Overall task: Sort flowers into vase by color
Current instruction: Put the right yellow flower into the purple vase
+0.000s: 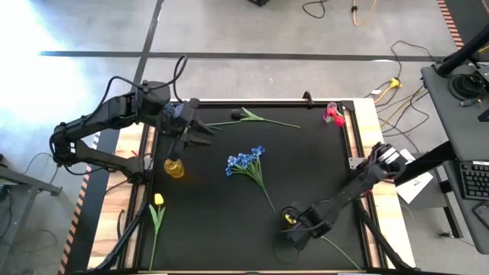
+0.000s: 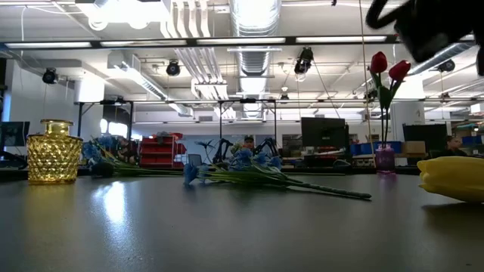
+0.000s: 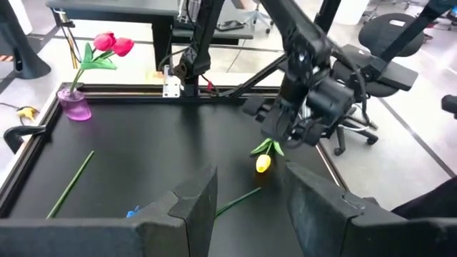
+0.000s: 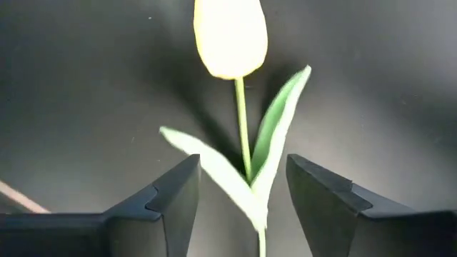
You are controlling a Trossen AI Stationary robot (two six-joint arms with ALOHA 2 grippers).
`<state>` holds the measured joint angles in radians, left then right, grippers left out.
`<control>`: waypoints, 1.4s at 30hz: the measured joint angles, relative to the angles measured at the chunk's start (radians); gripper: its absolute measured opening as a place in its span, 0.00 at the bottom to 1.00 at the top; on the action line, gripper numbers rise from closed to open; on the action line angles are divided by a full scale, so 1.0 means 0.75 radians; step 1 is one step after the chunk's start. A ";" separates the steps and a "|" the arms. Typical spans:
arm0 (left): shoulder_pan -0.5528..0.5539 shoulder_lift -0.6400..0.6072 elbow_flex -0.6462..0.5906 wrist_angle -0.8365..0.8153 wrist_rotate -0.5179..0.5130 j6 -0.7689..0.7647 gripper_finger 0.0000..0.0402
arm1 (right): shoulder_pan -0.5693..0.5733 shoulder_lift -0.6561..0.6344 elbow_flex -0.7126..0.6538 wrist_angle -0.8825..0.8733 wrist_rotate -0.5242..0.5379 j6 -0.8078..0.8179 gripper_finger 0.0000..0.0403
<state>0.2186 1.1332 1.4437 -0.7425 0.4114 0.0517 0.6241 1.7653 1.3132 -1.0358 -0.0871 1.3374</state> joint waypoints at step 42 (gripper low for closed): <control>-0.003 -0.104 0.000 -0.062 0.031 -0.026 0.36 | -0.658 -0.738 0.121 0.219 1.138 -0.556 0.03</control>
<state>0.2165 1.0551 1.4437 -0.7893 0.4347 0.0322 0.1307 1.2118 1.4037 -0.8719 0.7664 0.9201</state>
